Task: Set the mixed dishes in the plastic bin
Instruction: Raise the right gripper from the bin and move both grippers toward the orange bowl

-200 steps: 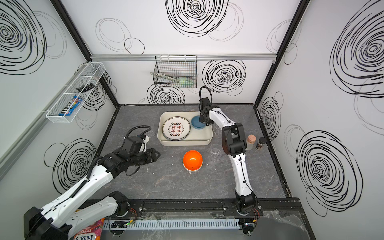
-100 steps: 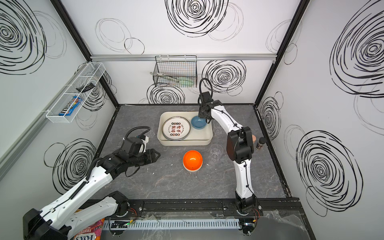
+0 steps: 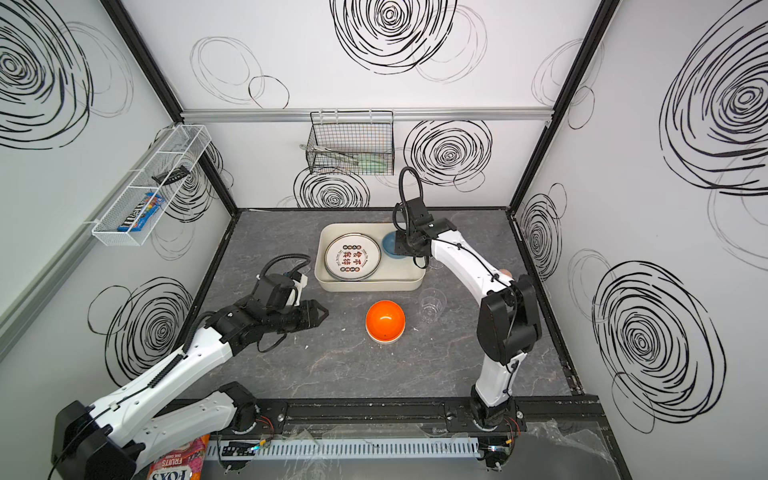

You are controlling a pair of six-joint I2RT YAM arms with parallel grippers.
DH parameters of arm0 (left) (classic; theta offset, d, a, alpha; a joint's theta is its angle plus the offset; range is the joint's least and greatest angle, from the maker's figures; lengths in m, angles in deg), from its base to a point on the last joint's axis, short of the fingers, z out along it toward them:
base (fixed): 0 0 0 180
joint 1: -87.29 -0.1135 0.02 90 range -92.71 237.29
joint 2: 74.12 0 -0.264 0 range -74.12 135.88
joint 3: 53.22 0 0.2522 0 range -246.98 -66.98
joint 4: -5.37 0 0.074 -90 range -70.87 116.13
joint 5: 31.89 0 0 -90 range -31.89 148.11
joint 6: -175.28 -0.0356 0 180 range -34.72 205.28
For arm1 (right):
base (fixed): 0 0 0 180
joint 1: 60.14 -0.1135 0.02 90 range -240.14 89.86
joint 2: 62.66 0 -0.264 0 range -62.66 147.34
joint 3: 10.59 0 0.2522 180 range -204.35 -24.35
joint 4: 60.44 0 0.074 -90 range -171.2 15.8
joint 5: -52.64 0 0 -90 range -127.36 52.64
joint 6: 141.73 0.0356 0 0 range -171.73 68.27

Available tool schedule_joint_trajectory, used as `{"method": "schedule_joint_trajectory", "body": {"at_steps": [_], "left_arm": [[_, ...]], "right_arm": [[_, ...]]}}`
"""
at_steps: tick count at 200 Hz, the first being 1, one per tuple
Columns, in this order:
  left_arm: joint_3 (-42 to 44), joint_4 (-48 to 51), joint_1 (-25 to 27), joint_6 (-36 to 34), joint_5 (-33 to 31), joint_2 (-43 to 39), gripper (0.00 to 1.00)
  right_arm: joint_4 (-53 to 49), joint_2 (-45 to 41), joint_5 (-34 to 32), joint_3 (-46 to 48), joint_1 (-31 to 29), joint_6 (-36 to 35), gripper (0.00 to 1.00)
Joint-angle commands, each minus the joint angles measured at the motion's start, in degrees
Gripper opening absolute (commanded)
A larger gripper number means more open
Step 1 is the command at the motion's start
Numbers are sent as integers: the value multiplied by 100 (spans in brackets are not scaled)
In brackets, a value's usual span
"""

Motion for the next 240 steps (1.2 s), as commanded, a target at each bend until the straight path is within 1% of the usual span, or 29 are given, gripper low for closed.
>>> {"method": "schedule_joint_trajectory", "body": {"at_steps": [1,46,85,109,136,166,190,240], "left_arm": [[-229,-268,108,-133,47,173,53],[-529,-361,365,-234,23,623,55],[-807,-396,596,-368,-1,1025,55],[-993,-372,719,-488,-21,1280,55],[-1231,-313,885,-672,-107,1595,55],[-1530,-215,1093,-897,-269,2063,53],[-1784,-140,1249,-1041,-457,2406,51],[-2243,-55,1576,-1209,-816,3057,47]], "right_arm": [[300,-607,571,520,-45,-72,40],[522,-1645,1305,1719,-53,-81,41],[571,-2459,1803,2662,-47,-81,42],[488,-2869,1969,3107,-45,-48,43],[408,-3321,2009,3514,-48,-11,44],[435,-3750,2285,3912,-40,29,44],[445,-3987,2440,4208,-43,99,44],[527,-4286,2453,4741,-46,217,44]]}}
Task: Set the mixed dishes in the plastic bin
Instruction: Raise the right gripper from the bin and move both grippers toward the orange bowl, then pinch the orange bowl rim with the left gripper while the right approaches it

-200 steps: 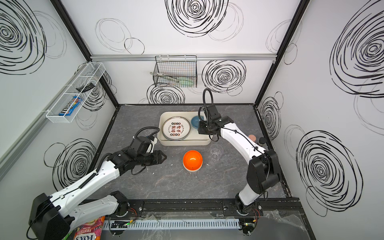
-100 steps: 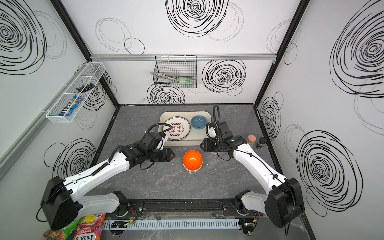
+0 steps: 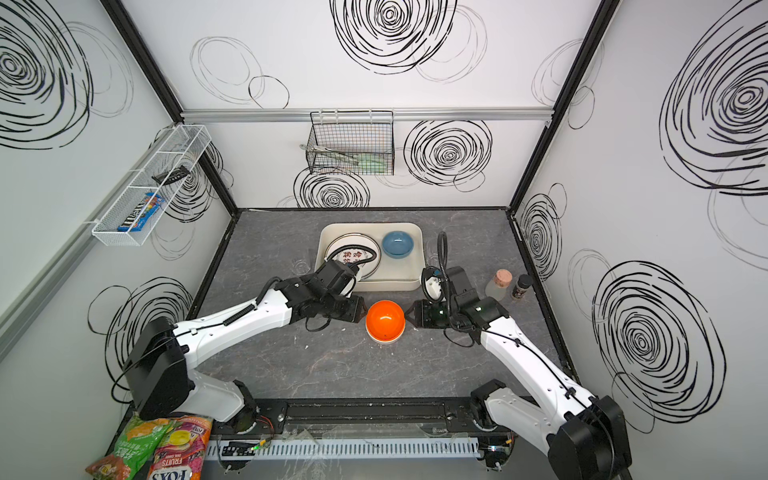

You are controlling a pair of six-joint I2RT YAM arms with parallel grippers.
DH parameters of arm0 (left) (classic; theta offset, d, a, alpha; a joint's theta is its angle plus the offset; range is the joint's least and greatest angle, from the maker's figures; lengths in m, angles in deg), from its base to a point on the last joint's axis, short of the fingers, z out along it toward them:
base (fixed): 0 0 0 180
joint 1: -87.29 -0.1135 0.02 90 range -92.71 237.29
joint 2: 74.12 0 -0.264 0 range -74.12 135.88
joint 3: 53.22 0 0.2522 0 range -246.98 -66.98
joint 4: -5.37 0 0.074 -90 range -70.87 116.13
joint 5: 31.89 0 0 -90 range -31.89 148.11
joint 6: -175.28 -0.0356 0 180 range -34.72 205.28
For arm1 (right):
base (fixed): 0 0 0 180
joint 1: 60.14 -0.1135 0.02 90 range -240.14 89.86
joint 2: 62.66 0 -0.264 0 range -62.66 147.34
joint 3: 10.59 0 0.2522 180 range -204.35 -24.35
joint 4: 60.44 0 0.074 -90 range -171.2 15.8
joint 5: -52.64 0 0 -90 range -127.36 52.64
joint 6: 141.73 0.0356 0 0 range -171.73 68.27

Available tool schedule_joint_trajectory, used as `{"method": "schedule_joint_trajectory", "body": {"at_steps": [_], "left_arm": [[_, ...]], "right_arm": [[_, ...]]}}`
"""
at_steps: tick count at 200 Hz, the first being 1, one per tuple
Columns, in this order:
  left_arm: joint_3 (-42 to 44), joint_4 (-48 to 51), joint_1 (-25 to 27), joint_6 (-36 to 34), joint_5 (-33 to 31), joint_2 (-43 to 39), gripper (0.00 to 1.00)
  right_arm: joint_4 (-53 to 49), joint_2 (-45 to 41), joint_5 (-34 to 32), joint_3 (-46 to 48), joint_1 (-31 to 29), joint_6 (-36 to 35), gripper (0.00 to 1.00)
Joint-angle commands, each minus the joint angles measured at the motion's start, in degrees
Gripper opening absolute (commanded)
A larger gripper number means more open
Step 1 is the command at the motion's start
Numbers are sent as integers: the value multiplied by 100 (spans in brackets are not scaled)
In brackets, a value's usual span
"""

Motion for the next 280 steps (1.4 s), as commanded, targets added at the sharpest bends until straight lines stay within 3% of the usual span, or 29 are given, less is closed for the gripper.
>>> {"method": "schedule_joint_trajectory", "body": {"at_steps": [1,115,152,249,254,280], "left_arm": [[-317,71,170,-244,-364,258,47],[-976,286,509,-437,-1218,1364,27],[-1012,330,509,-457,-1285,1429,16],[-1239,581,500,-545,-1286,1221,4],[-1247,592,500,-545,-1279,1205,0],[-1314,662,491,-562,-1212,1114,0]], "right_arm": [[44,-135,97,177,-12,104,45],[90,-250,11,348,30,114,45],[110,-233,27,362,56,94,45],[100,-208,27,348,123,73,45],[100,-215,28,348,120,75,45],[64,-216,13,313,128,78,45]]}}
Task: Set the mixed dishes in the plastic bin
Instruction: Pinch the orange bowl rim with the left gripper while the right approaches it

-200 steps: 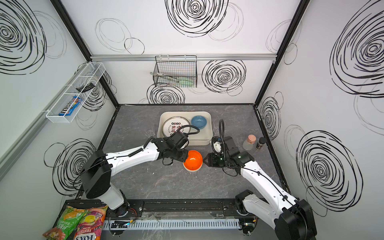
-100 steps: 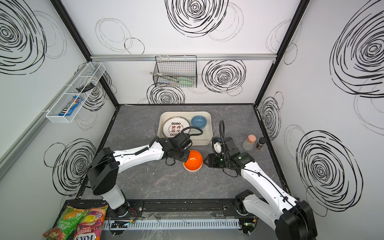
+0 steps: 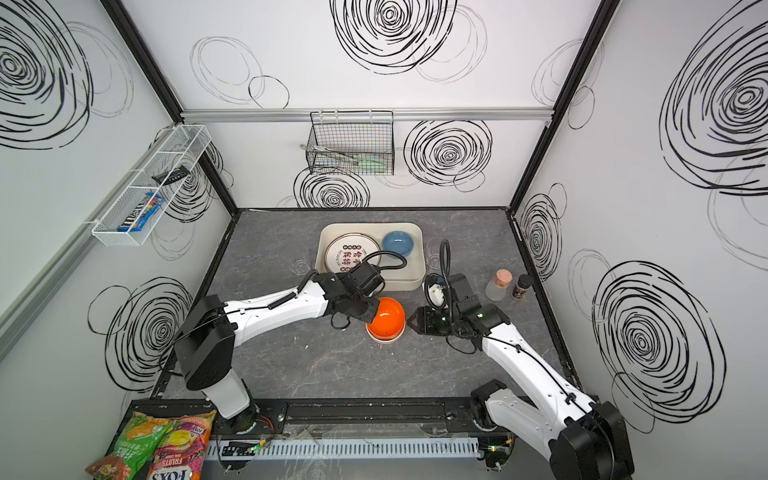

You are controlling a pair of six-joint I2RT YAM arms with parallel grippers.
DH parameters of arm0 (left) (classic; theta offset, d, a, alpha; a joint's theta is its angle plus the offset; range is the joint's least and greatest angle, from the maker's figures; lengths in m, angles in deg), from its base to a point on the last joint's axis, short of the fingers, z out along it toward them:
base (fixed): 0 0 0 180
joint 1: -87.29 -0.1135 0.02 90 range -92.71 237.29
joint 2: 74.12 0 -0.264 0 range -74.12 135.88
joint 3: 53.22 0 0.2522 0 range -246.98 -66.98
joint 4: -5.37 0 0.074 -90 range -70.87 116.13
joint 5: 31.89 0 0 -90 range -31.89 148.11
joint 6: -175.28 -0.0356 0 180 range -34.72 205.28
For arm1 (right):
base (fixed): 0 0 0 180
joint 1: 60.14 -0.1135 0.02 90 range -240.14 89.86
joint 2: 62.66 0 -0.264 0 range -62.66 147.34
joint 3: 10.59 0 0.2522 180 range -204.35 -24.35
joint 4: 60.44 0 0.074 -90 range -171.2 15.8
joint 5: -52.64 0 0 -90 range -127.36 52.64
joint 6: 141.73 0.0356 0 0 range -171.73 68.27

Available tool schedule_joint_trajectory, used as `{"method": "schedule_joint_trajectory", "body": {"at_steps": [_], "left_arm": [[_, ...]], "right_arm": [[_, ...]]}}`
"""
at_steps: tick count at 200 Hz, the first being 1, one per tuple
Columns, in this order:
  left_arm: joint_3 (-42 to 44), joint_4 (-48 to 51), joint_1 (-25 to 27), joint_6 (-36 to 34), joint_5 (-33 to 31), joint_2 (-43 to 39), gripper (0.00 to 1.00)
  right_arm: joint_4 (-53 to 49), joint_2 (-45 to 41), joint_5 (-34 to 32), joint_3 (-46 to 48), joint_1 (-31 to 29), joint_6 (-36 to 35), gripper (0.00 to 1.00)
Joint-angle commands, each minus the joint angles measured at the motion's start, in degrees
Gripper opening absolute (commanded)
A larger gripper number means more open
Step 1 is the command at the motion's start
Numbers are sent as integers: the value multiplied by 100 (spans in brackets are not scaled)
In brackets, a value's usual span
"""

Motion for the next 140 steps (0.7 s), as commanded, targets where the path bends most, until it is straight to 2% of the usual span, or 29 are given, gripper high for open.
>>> {"method": "schedule_joint_trajectory", "body": {"at_steps": [1,94,140], "left_arm": [[-230,73,8,-88,4,-214,0],[-179,235,-252,-49,335,-868,0],[55,233,-511,-18,568,-1304,0]], "right_arm": [[30,-55,-8,-8,40,-16,45],[169,-90,89,-615,46,165,51],[402,268,101,-1007,-66,369,52]]}}
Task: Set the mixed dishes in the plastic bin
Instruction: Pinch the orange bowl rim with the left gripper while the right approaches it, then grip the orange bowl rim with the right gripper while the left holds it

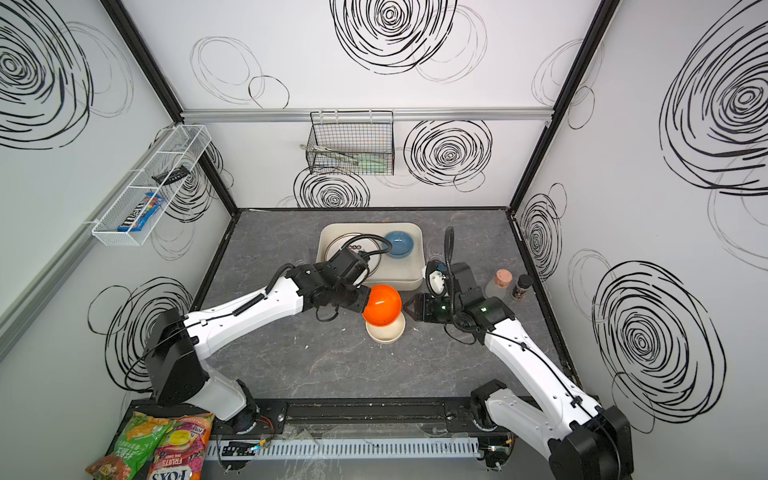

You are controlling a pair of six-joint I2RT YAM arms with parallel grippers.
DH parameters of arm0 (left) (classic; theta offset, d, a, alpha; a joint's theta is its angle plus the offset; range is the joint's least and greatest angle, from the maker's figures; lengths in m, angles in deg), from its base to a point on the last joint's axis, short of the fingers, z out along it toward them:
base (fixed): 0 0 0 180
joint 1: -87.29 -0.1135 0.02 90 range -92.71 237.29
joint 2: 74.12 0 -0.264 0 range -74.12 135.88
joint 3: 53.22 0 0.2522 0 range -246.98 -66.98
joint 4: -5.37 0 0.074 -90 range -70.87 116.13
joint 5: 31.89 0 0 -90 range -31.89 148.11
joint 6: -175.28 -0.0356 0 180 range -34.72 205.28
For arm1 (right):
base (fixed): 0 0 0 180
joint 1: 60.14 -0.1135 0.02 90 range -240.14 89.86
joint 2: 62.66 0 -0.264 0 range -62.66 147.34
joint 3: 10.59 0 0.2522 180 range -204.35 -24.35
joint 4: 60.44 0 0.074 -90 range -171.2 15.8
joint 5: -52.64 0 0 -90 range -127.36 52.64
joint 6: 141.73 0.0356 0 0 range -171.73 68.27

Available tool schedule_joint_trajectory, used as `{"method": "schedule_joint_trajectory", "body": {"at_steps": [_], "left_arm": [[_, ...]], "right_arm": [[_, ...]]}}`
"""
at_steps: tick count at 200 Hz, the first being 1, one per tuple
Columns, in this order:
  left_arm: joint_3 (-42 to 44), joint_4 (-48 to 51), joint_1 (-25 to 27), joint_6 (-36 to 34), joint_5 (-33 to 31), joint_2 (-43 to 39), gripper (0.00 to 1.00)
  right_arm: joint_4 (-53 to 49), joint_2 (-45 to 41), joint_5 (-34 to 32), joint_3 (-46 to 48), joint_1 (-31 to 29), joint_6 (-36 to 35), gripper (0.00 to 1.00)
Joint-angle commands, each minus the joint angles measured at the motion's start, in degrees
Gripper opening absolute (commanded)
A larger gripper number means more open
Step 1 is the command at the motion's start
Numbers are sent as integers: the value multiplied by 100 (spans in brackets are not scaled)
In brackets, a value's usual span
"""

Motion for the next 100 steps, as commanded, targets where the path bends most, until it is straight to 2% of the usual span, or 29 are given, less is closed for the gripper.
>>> {"method": "schedule_joint_trajectory", "body": {"at_steps": [1,100], "left_arm": [[126,-25,-144,11,180,-330,0],[550,28,-587,6,372,-983,0]], "right_arm": [[252,175,26,-309,-92,149,52],[699,1392,-398,-1275,-912,329,52]]}}
